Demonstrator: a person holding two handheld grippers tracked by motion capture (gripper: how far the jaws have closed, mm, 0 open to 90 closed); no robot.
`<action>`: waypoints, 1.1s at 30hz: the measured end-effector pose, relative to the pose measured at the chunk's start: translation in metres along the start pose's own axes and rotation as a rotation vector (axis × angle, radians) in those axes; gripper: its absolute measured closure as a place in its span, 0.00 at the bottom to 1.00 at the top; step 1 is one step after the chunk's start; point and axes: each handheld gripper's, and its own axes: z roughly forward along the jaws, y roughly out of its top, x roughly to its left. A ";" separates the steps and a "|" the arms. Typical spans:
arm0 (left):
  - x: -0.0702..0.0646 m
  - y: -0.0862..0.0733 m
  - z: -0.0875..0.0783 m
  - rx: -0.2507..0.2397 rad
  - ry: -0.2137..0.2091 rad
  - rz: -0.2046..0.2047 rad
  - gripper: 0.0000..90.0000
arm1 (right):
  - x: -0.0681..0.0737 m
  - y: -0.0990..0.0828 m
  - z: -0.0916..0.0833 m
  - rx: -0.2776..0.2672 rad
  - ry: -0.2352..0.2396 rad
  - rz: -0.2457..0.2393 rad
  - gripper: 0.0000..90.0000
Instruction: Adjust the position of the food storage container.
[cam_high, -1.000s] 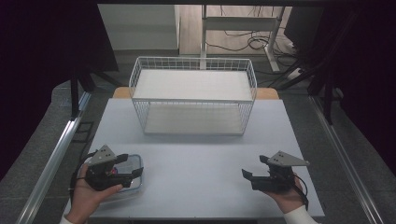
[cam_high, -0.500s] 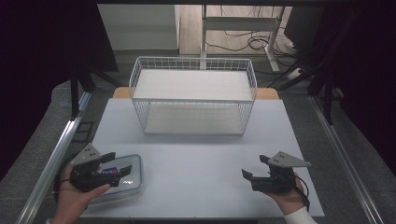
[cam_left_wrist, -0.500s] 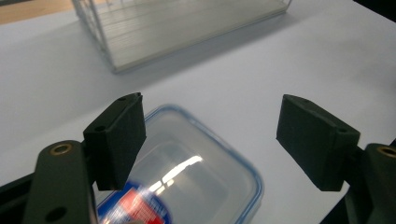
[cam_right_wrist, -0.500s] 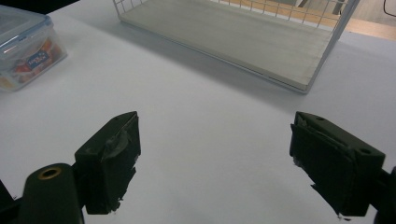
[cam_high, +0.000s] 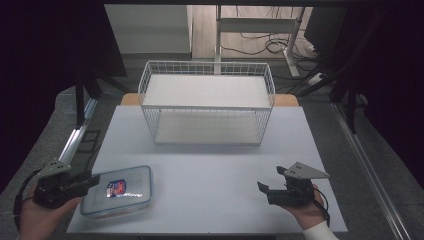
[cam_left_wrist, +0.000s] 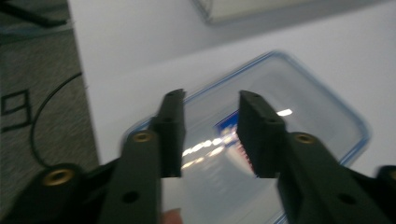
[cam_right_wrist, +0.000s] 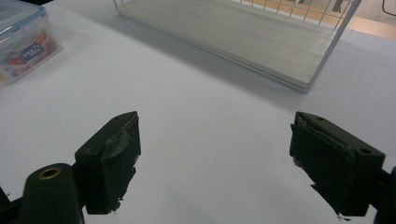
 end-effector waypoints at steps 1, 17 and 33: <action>0.004 -0.002 -0.001 0.015 0.004 -0.001 0.76 | 0.000 0.000 0.000 0.000 -0.001 -0.001 0.18; 0.051 -0.036 0.003 0.163 0.064 -0.116 1.00 | 0.001 0.000 0.002 0.014 0.000 -0.007 0.18; 0.046 -0.055 0.020 0.224 -0.005 -0.122 1.00 | 0.003 0.001 0.003 0.011 0.012 0.003 0.18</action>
